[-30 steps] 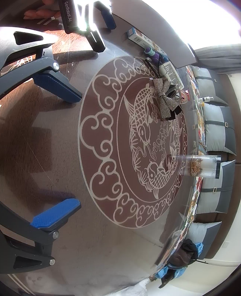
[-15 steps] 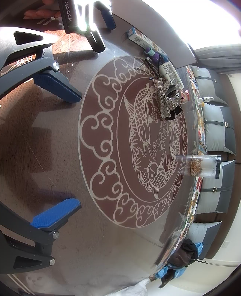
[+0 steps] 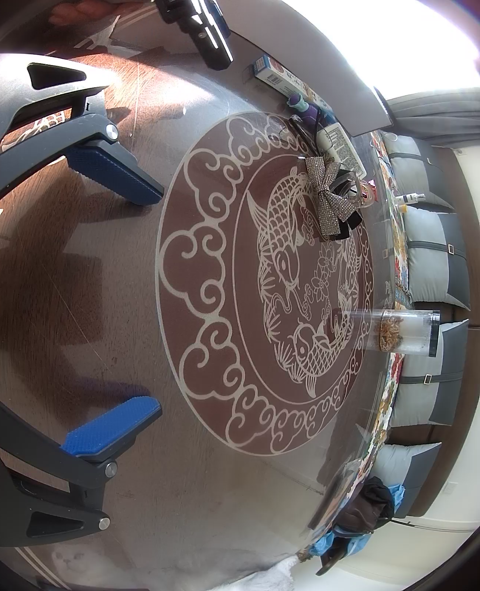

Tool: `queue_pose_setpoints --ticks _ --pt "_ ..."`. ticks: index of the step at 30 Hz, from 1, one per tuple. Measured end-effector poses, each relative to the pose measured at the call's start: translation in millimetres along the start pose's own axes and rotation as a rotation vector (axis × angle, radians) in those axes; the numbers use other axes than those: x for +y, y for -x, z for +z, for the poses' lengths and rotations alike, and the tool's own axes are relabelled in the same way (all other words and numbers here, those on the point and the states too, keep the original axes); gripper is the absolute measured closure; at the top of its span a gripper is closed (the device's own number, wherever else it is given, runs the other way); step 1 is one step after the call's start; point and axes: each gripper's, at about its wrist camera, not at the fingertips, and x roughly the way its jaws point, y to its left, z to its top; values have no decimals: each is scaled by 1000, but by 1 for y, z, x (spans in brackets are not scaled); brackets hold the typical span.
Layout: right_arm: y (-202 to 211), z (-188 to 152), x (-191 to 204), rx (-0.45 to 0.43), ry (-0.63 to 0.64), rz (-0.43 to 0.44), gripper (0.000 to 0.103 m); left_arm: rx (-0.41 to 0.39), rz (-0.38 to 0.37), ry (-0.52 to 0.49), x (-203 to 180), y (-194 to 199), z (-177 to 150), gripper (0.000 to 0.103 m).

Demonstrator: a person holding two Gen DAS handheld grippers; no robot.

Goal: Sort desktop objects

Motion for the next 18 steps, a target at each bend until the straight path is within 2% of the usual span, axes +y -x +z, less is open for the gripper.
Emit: queue_pose_setpoints --ticks 5,9,18 --pt "0 0 0 0 0 0 0 -21 84 33 20 -6 43 0" --pt "0 0 0 0 0 0 0 3 150 30 33 -23 68 0" --pt "0 0 0 0 0 0 0 67 163 74 43 -54 82 0"
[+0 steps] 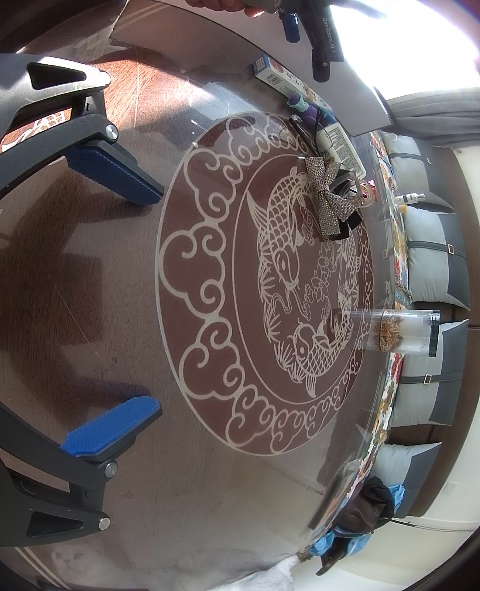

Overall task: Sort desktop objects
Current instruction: 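Move the open left tool over the blue-and-white nail cream box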

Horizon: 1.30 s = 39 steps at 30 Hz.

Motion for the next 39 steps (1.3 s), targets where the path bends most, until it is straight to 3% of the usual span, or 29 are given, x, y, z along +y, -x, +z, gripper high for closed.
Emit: queue_pose_setpoints --ticks 21,39 --pt "0 0 0 0 0 0 0 70 -22 33 5 -28 -2 0" --pt "0 0 0 0 0 0 0 125 -129 92 11 -45 4 0"
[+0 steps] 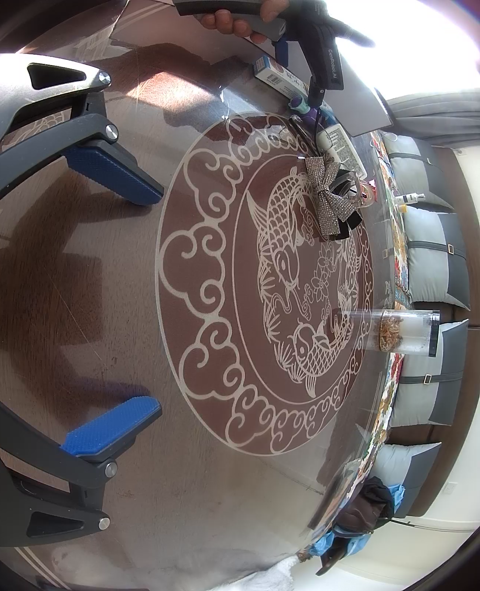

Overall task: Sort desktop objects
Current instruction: 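Move the open left tool over the blue-and-white nail cream box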

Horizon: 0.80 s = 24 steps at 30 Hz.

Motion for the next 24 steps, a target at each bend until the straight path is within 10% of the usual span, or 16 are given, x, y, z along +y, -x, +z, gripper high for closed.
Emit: queue_pose_setpoints --ticks 12,16,24 --pt "0 0 0 0 0 0 0 -4 9 17 0 0 2 2" --pt "0 0 0 0 0 0 0 -6 -74 -13 -7 7 -1 59" --pt "0 0 0 0 0 0 0 10 -11 -251 -32 28 -51 62"
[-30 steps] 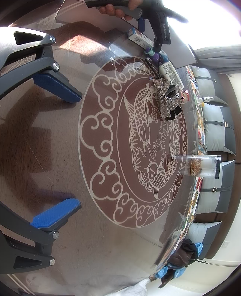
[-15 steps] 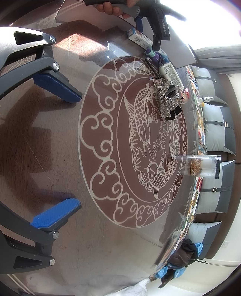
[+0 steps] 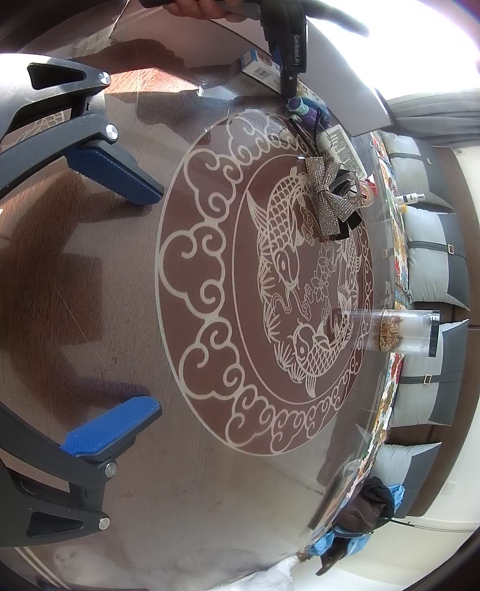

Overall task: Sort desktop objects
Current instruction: 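Move the open left tool over the blue-and-white nail cream box, then lower the left tool fingers around the nail cream box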

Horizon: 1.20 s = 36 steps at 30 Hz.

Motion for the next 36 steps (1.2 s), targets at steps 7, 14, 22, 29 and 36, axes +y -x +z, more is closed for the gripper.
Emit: queue_pose_setpoints --ticks 7,14,22,29,36 --pt "0 0 0 0 0 0 0 44 -65 -151 -38 33 -59 58" --pt "0 0 0 0 0 1 0 -5 -33 -120 -46 23 -57 14" --pt "0 0 0 0 -1 2 0 -69 -2 -129 -44 22 -67 0" --pt "0 0 1 0 -1 1 0 -87 -1 -127 -44 21 -68 0" --pt "0 0 1 0 -1 1 0 -86 -1 -127 -44 21 -68 0"
